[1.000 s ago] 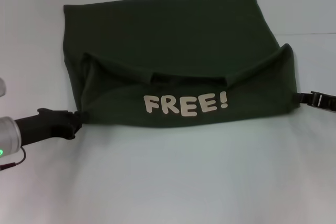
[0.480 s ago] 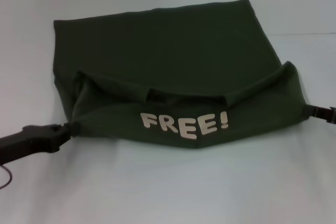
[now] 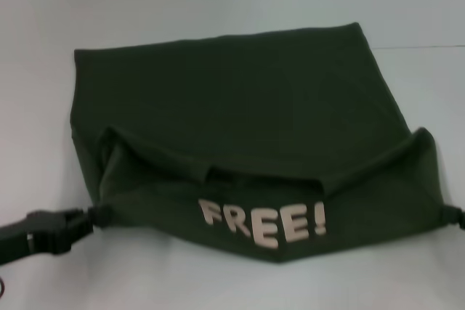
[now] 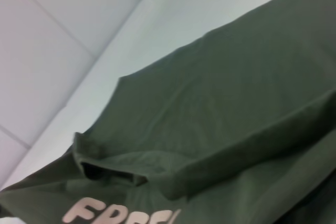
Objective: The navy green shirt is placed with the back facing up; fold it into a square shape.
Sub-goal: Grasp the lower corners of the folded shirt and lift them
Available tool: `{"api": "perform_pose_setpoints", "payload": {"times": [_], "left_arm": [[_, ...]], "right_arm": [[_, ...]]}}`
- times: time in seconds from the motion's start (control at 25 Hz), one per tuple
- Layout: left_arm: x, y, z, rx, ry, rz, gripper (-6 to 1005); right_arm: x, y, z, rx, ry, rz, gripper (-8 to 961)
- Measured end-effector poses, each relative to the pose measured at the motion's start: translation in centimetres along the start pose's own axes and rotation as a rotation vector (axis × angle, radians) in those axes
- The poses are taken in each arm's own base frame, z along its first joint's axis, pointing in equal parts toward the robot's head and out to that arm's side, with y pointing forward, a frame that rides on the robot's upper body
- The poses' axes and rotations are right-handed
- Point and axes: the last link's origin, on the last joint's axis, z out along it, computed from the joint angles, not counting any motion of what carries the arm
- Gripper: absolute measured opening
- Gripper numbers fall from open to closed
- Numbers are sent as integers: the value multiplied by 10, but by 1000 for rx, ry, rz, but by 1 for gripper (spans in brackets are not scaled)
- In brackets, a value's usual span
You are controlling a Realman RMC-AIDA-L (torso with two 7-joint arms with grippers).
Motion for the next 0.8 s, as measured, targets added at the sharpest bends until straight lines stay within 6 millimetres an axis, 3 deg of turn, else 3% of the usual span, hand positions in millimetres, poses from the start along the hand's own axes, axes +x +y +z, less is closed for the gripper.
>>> {"api": "perform_pose_setpoints", "payload": {"times": [0.36, 0.8], "left_arm": [[-24, 21, -14, -123, -92, -41, 38], [-41, 28, -26, -153, -126, -93, 37]], "right_arm": [[40, 12, -42, -59, -44, -15, 29], [65, 21, -61, -79, -46, -9, 30]]}}
